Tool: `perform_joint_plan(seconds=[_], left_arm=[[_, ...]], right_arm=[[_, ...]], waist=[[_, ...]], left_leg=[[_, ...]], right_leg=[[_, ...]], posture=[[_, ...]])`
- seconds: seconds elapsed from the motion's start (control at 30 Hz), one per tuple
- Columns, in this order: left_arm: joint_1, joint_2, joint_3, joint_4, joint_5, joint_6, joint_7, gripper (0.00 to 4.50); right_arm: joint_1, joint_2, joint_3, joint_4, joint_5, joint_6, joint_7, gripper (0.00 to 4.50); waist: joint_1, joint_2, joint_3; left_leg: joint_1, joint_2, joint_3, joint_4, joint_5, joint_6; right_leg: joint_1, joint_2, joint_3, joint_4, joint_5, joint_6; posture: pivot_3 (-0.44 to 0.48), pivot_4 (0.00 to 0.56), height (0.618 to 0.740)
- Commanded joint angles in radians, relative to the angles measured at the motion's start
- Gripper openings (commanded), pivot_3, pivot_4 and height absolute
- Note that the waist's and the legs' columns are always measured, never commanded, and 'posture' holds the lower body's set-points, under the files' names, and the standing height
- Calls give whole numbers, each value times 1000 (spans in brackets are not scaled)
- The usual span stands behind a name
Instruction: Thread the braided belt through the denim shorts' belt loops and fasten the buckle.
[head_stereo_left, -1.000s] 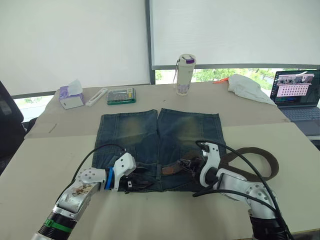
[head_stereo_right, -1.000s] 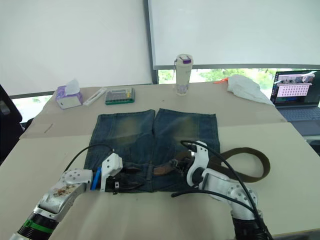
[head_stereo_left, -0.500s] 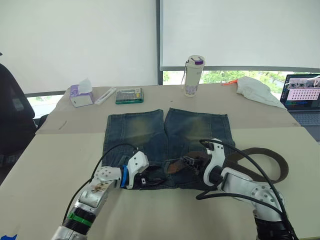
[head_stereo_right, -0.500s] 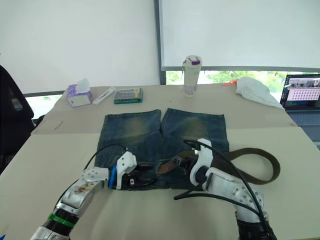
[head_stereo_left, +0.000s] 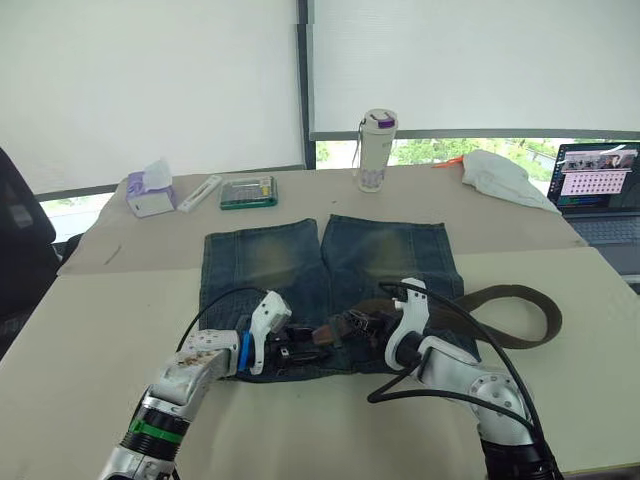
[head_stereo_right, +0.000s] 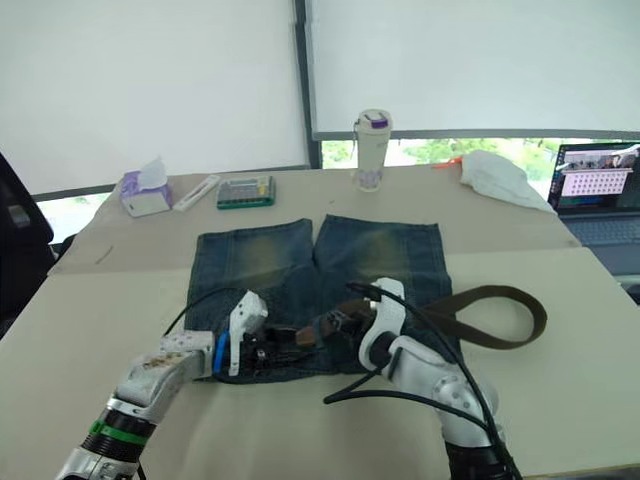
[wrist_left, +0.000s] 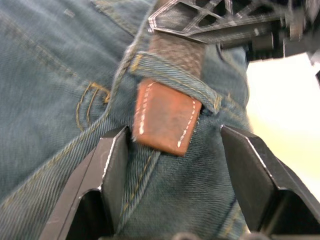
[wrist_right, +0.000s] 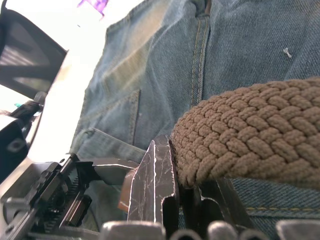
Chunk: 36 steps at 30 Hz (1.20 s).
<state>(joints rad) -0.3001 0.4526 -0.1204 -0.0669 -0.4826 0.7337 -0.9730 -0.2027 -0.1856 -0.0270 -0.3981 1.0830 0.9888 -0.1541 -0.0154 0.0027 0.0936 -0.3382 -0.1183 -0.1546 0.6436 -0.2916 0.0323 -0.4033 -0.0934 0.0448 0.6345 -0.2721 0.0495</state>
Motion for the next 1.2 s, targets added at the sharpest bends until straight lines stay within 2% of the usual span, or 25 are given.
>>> perform_joint_plan(seconds=[0.03,0.2,0.43,0.53,0.73,0.77,0.83,0.9,0.97,1.03,1.07,1.2], left_arm=[[-29,26,80,-63,-144,201,14,3044],[-75,-38,156,-68,-242,347,120,3044],[-118,-130,208,-57,-300,436,244,3044],[-124,-143,207,-59,-305,444,266,2236],[-123,-142,192,-70,-308,448,275,247],[-122,-138,190,-71,-308,449,273,21],[-121,-130,188,-73,-306,449,270,21],[-126,-124,189,-68,-303,445,268,0],[-130,-121,188,-64,-300,439,267,0],[-146,-119,193,-46,-299,434,268,0],[-156,-115,199,-34,-300,435,266,0],[-182,-99,205,4,-296,429,255,0]], right_arm=[[-3,27,-29,-12,17,-35,35,0],[-3,44,-24,-13,-3,-35,63,0],[8,49,-21,-21,-19,-34,77,0],[11,50,-24,-22,-23,-35,80,0],[13,57,-31,-21,-30,-35,77,0],[13,55,-34,-22,-26,-34,80,0],[11,41,-32,-28,-34,-34,97,0],[11,17,-31,-45,-38,-31,118,825],[19,-4,-34,-70,-30,-24,125,1416],[40,-76,-41,-137,-61,-10,120,2152],[70,-170,-40,-204,-105,10,133,2418],[182,-463,-56,-380,-197,66,191,2418]], waist=[[-3,0,0],[2,0,0],[2,0,0],[1,0,0],[2,0,0],[2,0,0],[2,0,0],[2,0,0],[3,0,0],[6,0,0],[8,-1,0],[19,-2,1]], left_leg=[[0,0,0,0,0,0],[0,0,0,0,0,0],[0,0,0,0,0,-1],[0,0,1,0,0,-1],[0,0,1,0,1,-1],[0,0,1,0,1,-1],[0,0,1,0,1,-1],[0,0,1,0,1,-1],[0,0,1,0,1,-1],[0,0,1,0,1,-1],[0,-1,0,0,1,-1],[0,-4,1,2,0,-1]], right_leg=[[0,0,0,2,0,0],[0,1,-1,7,0,0],[0,0,0,7,0,0],[-1,0,0,7,0,0],[-1,0,0,7,0,0],[-1,0,0,7,0,0],[0,0,0,7,0,0],[-1,0,0,7,0,0],[-1,0,0,7,0,0],[0,0,0,7,0,0],[0,0,0,6,0,0],[0,1,-1,5,0,1]], posture=[[0,150,740],[0,150,740],[0,150,740],[0,150,740],[0,150,740],[0,150,740],[0,150,740],[0,150,740],[0,150,740],[0,150,740],[0,150,740],[0,150,740]])
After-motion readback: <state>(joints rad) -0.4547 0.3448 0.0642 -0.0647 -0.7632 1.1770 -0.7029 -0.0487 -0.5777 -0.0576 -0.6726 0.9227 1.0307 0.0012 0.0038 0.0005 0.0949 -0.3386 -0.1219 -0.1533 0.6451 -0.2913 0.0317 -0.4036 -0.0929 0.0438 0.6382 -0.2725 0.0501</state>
